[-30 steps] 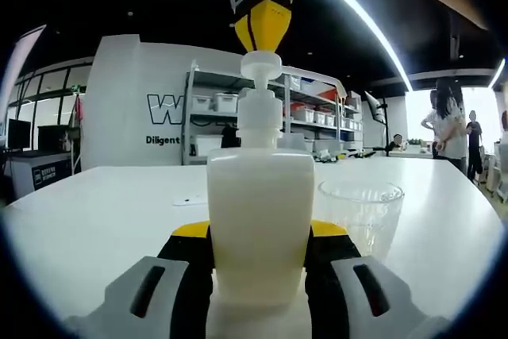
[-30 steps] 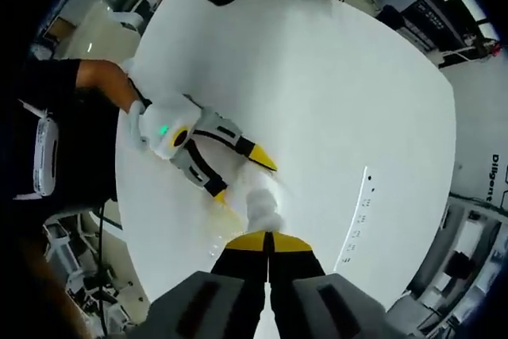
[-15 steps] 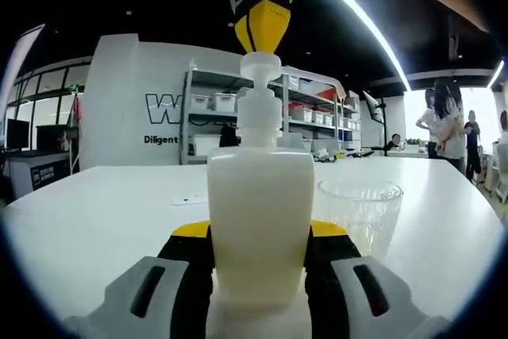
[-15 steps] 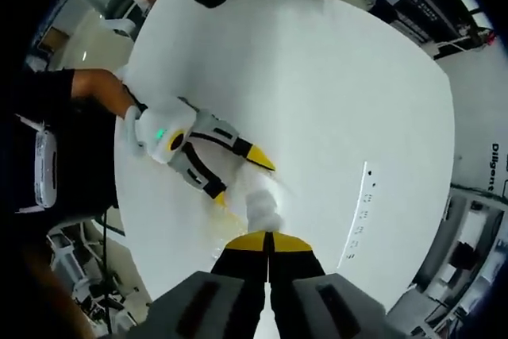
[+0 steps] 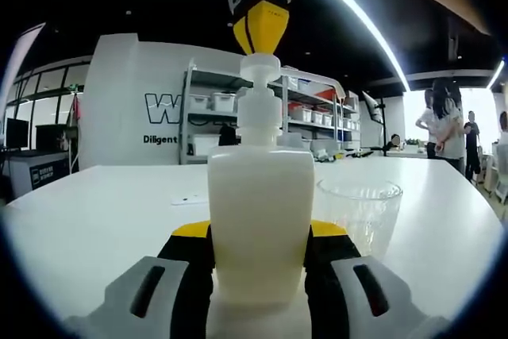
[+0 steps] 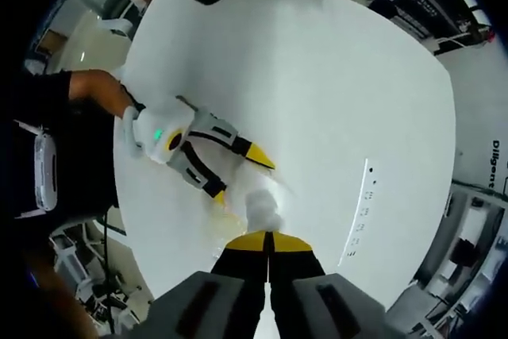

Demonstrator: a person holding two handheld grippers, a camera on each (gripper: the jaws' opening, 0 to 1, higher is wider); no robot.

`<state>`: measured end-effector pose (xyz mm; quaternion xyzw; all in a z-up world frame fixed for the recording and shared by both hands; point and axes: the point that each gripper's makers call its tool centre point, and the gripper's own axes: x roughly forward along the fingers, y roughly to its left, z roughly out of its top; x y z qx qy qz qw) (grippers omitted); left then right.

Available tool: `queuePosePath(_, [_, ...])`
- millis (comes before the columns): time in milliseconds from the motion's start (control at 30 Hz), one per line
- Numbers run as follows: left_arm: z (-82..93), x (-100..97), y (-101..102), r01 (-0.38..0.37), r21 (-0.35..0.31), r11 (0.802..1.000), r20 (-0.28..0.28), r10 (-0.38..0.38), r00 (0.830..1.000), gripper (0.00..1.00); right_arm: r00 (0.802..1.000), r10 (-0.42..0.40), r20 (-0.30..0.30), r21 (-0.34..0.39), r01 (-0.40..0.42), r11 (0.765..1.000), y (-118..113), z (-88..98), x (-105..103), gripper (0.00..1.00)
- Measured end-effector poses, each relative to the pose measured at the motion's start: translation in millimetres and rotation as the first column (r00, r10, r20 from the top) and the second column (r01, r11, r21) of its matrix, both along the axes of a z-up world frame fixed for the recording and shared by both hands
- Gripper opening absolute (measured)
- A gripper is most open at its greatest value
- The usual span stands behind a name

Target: Hold the bottle steady, press the pump all the way down and release, and repeat the specified number of times to dispense into the cup

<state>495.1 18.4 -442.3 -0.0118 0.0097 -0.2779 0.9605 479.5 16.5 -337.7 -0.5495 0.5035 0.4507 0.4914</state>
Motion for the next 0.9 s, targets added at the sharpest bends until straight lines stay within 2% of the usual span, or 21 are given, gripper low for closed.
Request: queuePosePath(900, [-0.9,0.4,0.6,0.003,0.003,1.000,-0.006,-0.003,1.000,0.42,0.999,-0.047,-0.012,-0.017,0.046,0.999,1.2,-2.8,-2.0,0.00])
